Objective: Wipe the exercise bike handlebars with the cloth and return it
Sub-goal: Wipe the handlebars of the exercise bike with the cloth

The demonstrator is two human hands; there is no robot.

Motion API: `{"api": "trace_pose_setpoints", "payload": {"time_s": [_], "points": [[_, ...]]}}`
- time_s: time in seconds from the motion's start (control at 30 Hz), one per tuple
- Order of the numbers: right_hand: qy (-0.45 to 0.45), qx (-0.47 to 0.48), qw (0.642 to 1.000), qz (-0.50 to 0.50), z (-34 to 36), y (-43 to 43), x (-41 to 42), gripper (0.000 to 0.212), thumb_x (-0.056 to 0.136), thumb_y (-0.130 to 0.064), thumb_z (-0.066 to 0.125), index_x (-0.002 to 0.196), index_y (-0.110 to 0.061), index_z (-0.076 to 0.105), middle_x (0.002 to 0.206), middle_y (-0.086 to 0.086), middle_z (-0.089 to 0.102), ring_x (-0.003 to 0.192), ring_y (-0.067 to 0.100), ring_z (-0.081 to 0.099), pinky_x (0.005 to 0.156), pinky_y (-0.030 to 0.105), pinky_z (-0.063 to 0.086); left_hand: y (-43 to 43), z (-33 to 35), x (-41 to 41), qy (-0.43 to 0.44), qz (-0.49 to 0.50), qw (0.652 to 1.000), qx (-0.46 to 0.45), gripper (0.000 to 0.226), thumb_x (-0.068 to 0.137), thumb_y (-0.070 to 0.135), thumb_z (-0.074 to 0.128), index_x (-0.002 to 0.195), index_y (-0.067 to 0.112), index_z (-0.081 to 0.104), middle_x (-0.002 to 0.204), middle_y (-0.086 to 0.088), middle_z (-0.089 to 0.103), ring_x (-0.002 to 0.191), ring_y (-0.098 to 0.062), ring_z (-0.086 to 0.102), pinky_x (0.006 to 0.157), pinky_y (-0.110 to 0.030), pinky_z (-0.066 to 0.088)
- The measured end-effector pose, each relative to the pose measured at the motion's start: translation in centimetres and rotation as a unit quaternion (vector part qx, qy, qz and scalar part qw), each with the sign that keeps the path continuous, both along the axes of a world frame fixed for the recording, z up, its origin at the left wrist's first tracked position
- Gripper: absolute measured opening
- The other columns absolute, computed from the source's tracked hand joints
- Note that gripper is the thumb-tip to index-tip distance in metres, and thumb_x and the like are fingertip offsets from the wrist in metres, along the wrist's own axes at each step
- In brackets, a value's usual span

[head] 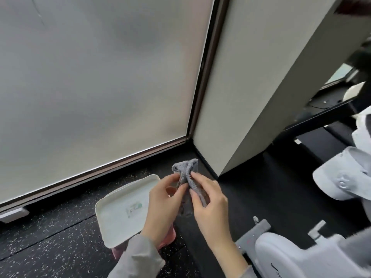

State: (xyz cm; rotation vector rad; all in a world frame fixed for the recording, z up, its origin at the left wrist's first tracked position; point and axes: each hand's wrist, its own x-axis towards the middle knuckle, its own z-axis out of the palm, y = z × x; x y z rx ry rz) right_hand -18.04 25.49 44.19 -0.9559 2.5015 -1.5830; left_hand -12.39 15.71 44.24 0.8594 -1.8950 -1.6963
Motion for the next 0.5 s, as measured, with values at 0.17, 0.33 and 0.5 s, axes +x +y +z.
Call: {"api": "trace_pose_setpoints", "payload": {"time_s": [0.17, 0.33, 0.5], "points": [[-0.010, -0.025, 0.999, -0.044, 1.3, 4.8, -0.8, 0.040, 0.086, -0.009, 0.066, 0.122, -0.025, 0.061, 0.113, -0.028, 0.055, 0.113, 0.005, 0.057, 0.096, 0.009, 0.041, 3.6, 1.3, -1.5, 0.014, -0.097, 0.995, 0.036, 0.022, 0.091, 0.012, 0.057, 0.098, 0.027, 0.071, 0.095, 0.004, 0.071, 0.084, -0.016, 0.068, 0.075, -0.039, 0.057], [-0.061, -0.024, 0.995, -0.070, 2.9, 10.0, -0.9, 0.048, 0.075, -0.046, 0.069, 0.119, -0.031, 0.058, 0.117, -0.022, 0.057, 0.114, -0.001, 0.053, 0.096, 0.012, 0.041, 7.7, 2.7, -1.9, 0.026, -0.171, 0.983, 0.064, 0.070, 0.082, -0.023, 0.034, 0.089, 0.035, 0.073, 0.097, 0.010, 0.068, 0.069, -0.012, 0.069, 0.055, -0.019, 0.053], [-0.048, -0.040, 0.993, -0.096, 4.8, 16.1, -0.6, 0.052, 0.071, -0.027, 0.081, 0.118, -0.027, 0.058, 0.117, -0.015, 0.061, 0.112, -0.008, 0.053, 0.092, 0.005, 0.039, 12.5, 5.2, -2.0, 0.036, -0.234, 0.961, -0.142, 0.055, 0.077, -0.020, 0.053, 0.098, 0.026, 0.074, 0.093, 0.019, 0.068, 0.072, 0.001, 0.065, 0.058, -0.008, 0.047]]}}
